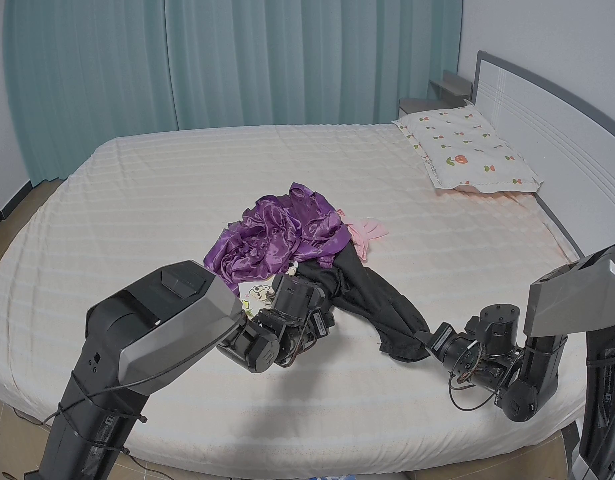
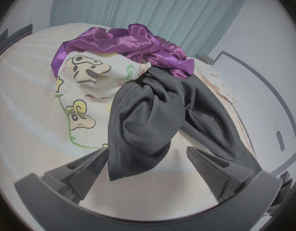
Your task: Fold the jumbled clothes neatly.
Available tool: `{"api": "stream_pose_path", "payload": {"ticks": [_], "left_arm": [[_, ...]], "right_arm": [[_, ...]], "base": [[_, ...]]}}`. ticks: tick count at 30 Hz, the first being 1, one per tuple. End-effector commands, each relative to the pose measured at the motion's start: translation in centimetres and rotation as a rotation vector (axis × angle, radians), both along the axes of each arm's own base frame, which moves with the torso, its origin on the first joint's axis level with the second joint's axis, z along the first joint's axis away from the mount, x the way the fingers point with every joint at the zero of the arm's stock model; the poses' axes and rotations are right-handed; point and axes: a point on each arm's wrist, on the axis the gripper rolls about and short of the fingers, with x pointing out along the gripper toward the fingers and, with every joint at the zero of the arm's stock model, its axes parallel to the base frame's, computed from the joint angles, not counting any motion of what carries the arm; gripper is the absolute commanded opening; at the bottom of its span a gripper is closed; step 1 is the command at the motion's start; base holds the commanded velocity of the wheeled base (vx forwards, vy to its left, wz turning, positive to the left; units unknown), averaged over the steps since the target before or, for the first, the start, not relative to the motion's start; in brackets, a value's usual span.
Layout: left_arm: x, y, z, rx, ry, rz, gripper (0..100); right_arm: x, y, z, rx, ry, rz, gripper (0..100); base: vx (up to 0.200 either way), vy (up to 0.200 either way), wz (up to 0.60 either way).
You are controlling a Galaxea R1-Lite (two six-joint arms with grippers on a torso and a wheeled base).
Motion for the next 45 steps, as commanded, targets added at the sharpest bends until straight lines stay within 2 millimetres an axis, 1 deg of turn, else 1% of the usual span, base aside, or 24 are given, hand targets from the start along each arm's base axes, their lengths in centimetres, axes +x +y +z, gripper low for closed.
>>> {"api": "stream_pose_path", "payload": {"ticks": [1,3,6,7,10,14,16,18,22,23,25,27,29,30,31,32,33,34,36,37,38,40,43,45], "left_arm": [[0.6,-0.3,-0.9,0.001,-0.004,0.008,100],[0.8,-0.5,-1.6,0.009,-0.006,0.016,100],[1.1,-0.6,-1.6,0.012,-0.017,0.029,100],[1.2,-0.6,-1.5,0.014,-0.024,0.038,0],[1.3,0.0,-1.0,-0.004,-0.025,0.071,0],[1.1,0.6,1.9,-0.116,-0.028,0.155,0],[-0.1,1.3,3.8,-0.146,-0.023,0.166,0],[-0.6,1.6,4.6,-0.151,-0.022,0.163,0],[-3.6,2.8,9.6,-0.185,-0.054,0.142,0],[-3.9,3.0,10.2,-0.190,-0.060,0.140,0],[-4.9,3.5,12.1,-0.210,-0.081,0.131,0],[-6.2,4.4,15.1,-0.247,-0.124,0.125,0],[-6.2,4.4,15.1,-0.247,-0.124,0.125,0],[-7.5,5.2,17.5,-0.276,-0.163,0.117,0],[-8.6,6.0,19.4,-0.305,-0.197,0.111,0],[-8.7,6.1,19.5,-0.308,-0.200,0.109,0],[-9.7,6.9,21.2,-0.349,-0.238,0.094,0],[-10.3,7.3,22.1,-0.374,-0.261,0.083,0],[-11.8,8.4,23.3,-0.416,-0.301,0.056,0],[-12.0,8.5,23.4,-0.419,-0.306,0.052,0],[-12.9,9.1,23.2,-0.428,-0.312,0.044,0],[-13.5,9.5,22.4,-0.424,-0.306,0.045,0],[-13.9,9.6,19.9,-0.413,-0.259,0.052,0],[-13.7,9.1,18.3,-0.447,-0.205,0.075,0]], "right_arm": [[0.1,0.1,0.2,0.007,-0.017,0.001,0],[0.1,0.1,0.2,0.007,-0.017,0.001,0],[0.1,0.1,0.2,0.010,-0.018,0.002,0],[0.1,0.1,0.2,0.010,-0.018,0.002,0],[0.1,0.1,0.4,0.013,-0.023,0.001,0],[0.0,0.2,1.5,0.041,-0.048,0.002,0],[-0.3,0.7,2.2,0.076,-0.054,0.008,0],[-0.5,0.9,2.5,0.085,-0.059,0.014,0],[-0.9,1.0,5.4,0.123,-0.144,0.025,0],[-1.0,1.0,5.9,0.130,-0.158,0.027,0],[-1.1,0.9,7.5,0.151,-0.210,0.033,0],[-1.5,0.7,10.7,0.186,-0.319,0.039,0],[-1.5,0.7,10.7,0.186,-0.319,0.039,0],[-1.9,0.1,15.0,0.218,-0.482,0.045,0],[-2.5,-0.3,18.3,0.240,-0.613,0.074,0],[-2.6,-0.3,18.6,0.242,-0.622,0.078,0],[-3.3,-0.4,20.7,0.246,-0.712,0.127,0],[-3.7,-0.4,21.4,0.244,-0.743,0.148,0],[-4.8,0.1,21.7,0.247,-0.757,0.205,0],[-4.9,0.2,21.6,0.248,-0.749,0.210,0],[-5.0,0.6,20.2,0.233,-0.695,0.228,0],[-4.7,0.9,18.0,0.205,-0.609,0.240,0],[-3.8,1.9,14.1,0.164,-0.464,0.259,0],[-3.1,2.5,12.1,0.143,-0.401,0.259,0]], "base": [[0.000,0.000,0.00],[0.000,0.000,0.00],[0.000,0.000,0.00],[0.000,0.000,0.00],[0.000,0.000,0.00],[0.000,0.000,0.00],[0.000,0.000,0.00],[0.000,0.000,0.00],[0.000,0.000,0.00],[0.000,0.000,0.00],[0.000,0.000,0.00],[0.000,0.000,0.00],[0.000,0.000,0.00],[0.000,0.000,0.00],[0.000,0.000,0.00],[0.000,0.000,0.00],[0.000,0.000,0.00],[0.000,0.000,0.00],[0.000,0.000,0.00],[0.000,0.000,0.00],[0.000,0.000,0.00],[0.000,0.000,0.00],[0.000,0.000,0.00],[0.000,0.000,0.00]]}}
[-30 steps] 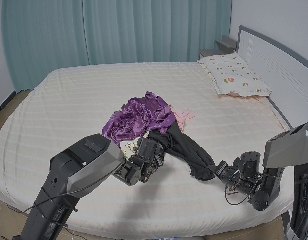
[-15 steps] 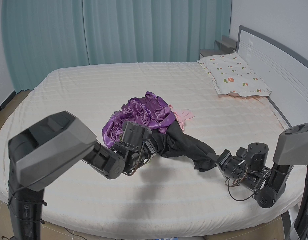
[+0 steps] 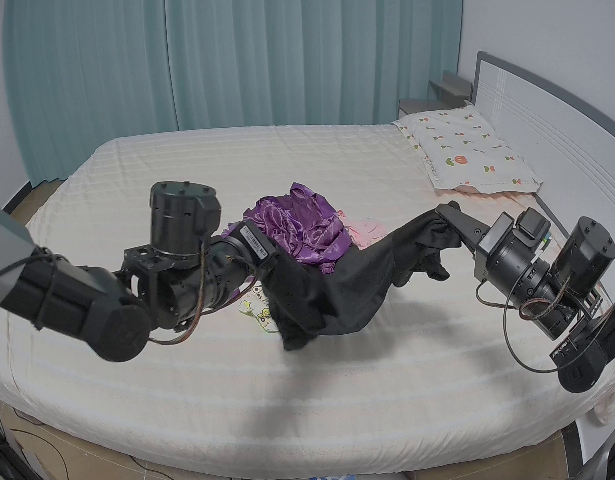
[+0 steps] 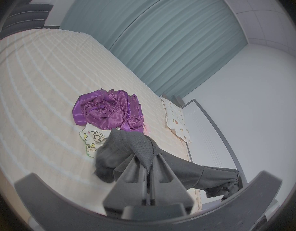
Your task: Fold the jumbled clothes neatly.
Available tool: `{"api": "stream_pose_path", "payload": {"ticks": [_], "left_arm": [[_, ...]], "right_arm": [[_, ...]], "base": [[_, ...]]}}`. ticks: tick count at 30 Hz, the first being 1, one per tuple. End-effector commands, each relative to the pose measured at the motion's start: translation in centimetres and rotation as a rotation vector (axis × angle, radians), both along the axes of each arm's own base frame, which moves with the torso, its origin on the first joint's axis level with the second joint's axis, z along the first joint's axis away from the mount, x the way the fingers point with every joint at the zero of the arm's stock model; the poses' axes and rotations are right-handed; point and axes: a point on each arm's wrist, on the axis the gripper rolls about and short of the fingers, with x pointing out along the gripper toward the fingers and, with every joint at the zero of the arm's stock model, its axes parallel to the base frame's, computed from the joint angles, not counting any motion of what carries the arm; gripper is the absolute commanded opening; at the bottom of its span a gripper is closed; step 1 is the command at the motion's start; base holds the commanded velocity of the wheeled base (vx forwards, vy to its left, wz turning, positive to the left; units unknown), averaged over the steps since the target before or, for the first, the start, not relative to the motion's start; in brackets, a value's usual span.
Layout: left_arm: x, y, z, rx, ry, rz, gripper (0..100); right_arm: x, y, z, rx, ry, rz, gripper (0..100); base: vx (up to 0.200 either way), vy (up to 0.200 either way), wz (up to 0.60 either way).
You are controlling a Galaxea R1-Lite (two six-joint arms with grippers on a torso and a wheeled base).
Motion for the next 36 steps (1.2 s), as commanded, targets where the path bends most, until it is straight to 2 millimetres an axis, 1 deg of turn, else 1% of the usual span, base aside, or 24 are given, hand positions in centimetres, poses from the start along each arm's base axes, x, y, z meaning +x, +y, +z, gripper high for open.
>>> {"api": "stream_pose_path", "payload": {"ticks": [1,3,9,12,14,16,24,27,32,35,36], "left_arm": [[-2.0,0.7,-1.7,-0.104,0.049,-0.001,0],[-2.0,0.6,-2.2,-0.180,0.092,0.003,0],[-2.8,1.3,-3.4,-0.191,0.164,-0.058,0],[-2.8,1.4,-3.3,-0.194,0.165,-0.061,0],[-2.4,2.1,-3.5,-0.204,0.177,-0.032,0],[-2.3,2.2,-3.5,-0.214,0.181,-0.025,0],[-2.2,2.3,-3.6,-0.235,0.193,-0.012,0],[-2.4,2.4,-3.2,-0.248,0.187,-0.009,0],[-2.6,2.5,-2.8,-0.277,0.194,0.000,0],[-2.8,2.6,-3.1,-0.275,0.202,0.002,0],[-3.2,2.8,-3.3,-0.269,0.208,0.000,0]], "right_arm": [[0.8,1.8,-6.0,-0.104,0.182,0.051,0],[0.9,2.3,-6.9,-0.118,0.210,0.044,0],[0.6,2.5,-6.9,-0.093,0.235,-0.002,0],[0.6,2.5,-7.0,-0.090,0.238,-0.006,0],[0.6,2.6,-7.1,-0.093,0.242,-0.008,0],[0.6,2.6,-7.1,-0.092,0.241,-0.009,0],[0.4,2.7,-6.7,-0.090,0.229,-0.003,0],[-0.1,2.9,-6.0,-0.075,0.207,-0.018,0],[-0.3,2.9,-5.8,-0.073,0.205,-0.023,0],[-0.4,2.9,-5.7,-0.072,0.204,-0.021,0],[-0.4,2.9,-5.8,-0.074,0.204,-0.023,0]], "base": [[0.000,0.000,0.00],[0.000,0.000,0.00],[0.000,0.000,0.00],[-0.133,0.000,0.00],[-0.200,0.000,0.00],[-0.200,0.000,0.00],[0.000,0.000,0.00],[0.000,0.000,0.00],[0.000,0.000,0.00],[0.000,0.000,0.00],[0.000,0.000,0.00]]}}
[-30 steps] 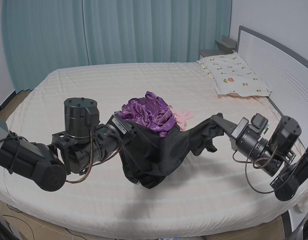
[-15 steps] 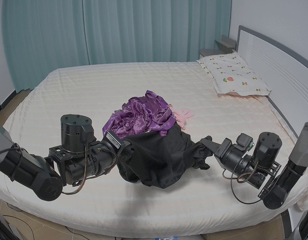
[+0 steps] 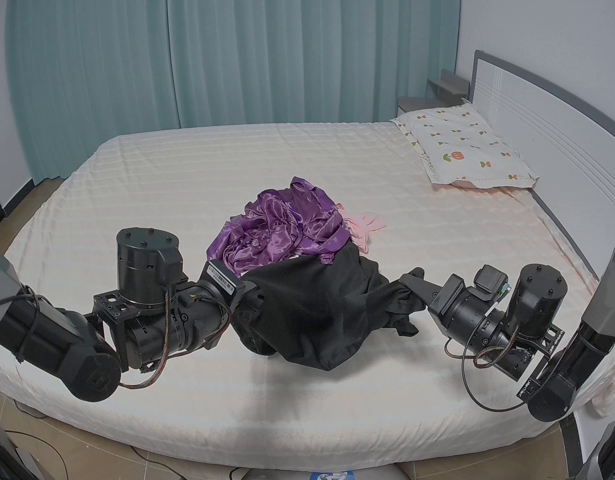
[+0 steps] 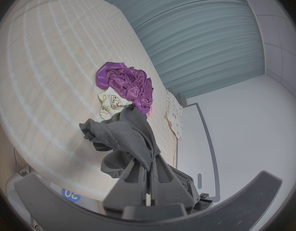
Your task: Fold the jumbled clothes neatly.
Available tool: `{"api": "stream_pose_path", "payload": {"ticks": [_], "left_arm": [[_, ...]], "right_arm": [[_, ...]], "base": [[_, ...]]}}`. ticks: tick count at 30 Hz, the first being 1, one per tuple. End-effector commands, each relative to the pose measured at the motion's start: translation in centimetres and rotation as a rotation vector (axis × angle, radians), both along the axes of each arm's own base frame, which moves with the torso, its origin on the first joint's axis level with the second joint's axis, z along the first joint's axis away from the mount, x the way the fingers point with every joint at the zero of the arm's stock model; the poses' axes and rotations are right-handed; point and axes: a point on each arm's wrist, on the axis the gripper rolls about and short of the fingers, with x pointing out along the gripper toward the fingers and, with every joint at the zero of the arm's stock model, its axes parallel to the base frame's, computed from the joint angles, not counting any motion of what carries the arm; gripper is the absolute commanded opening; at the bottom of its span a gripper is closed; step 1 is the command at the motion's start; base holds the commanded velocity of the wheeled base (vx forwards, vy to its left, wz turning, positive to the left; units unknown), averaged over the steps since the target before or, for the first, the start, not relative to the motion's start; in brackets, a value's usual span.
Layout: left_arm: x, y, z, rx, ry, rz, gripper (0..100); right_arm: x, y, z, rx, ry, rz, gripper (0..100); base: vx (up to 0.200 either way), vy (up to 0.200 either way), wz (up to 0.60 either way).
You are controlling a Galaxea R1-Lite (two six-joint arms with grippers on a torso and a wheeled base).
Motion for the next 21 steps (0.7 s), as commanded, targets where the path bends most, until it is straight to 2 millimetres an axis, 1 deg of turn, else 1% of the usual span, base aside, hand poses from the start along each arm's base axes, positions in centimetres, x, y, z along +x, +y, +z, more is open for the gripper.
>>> {"api": "stream_pose_path", "payload": {"ticks": [1,7,13,21], "left_arm": [[-0.56,0.24,-0.04,0.001,0.000,-0.004,0],[-0.69,0.05,-0.21,0.005,0.007,-0.013,0],[-0.68,0.04,-0.27,0.005,0.011,-0.014,0],[-0.62,0.01,-0.31,0.004,0.011,-0.012,0]], "right_arm": [[-0.14,-0.01,0.45,0.013,-0.023,0.002,0],[-0.45,-0.20,0.93,0.022,-0.033,0.003,0],[-0.41,-0.17,0.61,0.016,-0.023,0.003,0],[-0.42,-0.18,0.54,0.014,-0.020,0.003,0]], "base": [[0.000,0.000,0.00],[0.000,0.000,0.00],[-0.200,0.000,0.00],[0.000,0.000,0.00]]}}
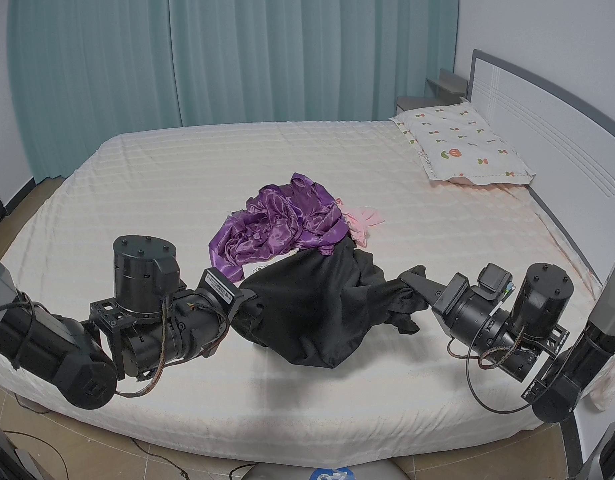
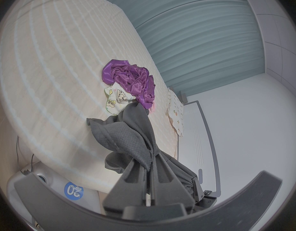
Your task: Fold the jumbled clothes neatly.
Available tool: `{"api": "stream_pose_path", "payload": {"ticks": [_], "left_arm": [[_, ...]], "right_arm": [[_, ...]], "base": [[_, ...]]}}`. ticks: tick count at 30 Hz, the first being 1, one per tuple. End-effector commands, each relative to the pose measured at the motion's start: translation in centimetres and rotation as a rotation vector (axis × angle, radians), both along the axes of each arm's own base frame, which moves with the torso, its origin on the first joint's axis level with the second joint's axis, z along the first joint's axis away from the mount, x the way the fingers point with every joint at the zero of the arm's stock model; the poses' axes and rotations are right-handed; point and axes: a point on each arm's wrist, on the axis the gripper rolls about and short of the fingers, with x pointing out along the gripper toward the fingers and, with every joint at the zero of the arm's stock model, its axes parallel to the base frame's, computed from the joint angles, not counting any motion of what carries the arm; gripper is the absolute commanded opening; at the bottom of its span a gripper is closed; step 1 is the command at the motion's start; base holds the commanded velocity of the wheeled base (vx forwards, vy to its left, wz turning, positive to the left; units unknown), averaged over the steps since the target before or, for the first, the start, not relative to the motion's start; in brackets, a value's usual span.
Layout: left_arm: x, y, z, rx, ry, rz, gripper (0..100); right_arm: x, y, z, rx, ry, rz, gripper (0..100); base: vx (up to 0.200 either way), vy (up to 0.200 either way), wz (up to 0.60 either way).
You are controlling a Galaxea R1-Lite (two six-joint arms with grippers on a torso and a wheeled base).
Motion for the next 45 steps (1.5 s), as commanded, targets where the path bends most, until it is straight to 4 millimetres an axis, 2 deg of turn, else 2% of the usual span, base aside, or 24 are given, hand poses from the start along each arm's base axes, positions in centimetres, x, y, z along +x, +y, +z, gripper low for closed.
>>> {"api": "stream_pose_path", "payload": {"ticks": [1,7,22,29,36,39,45], "left_arm": [[0.2,0.1,0.0,-0.002,0.000,0.008,0],[0.2,0.3,0.0,-0.004,0.001,0.015,0],[0.1,1.1,0.5,-0.005,-0.009,0.035,0],[-0.4,2.0,1.7,-0.022,-0.047,0.057,0],[-0.7,2.1,1.9,-0.024,-0.049,0.057,0],[-0.9,2.2,2.1,-0.027,-0.057,0.056,0],[-0.9,2.2,1.6,-0.019,-0.042,0.055,0]], "right_arm": [[0.0,0.0,0.1,0.007,-0.012,0.001,0],[0.0,0.0,0.1,0.007,-0.012,0.001,0],[-0.2,0.3,0.2,0.008,-0.019,0.015,0],[-0.1,0.5,0.5,0.012,-0.031,0.018,0],[-0.3,1.2,0.8,0.008,-0.055,0.046,0],[-0.4,2.1,1.2,-0.010,-0.095,0.074,0],[-1.2,4.1,0.2,-0.056,-0.099,0.141,0]], "base": [[0.000,0.000,0.00],[0.000,0.000,0.00],[0.000,0.200,0.00],[0.000,0.200,0.00],[0.000,0.200,0.00],[0.000,0.200,0.00],[0.000,0.200,0.00]]}}
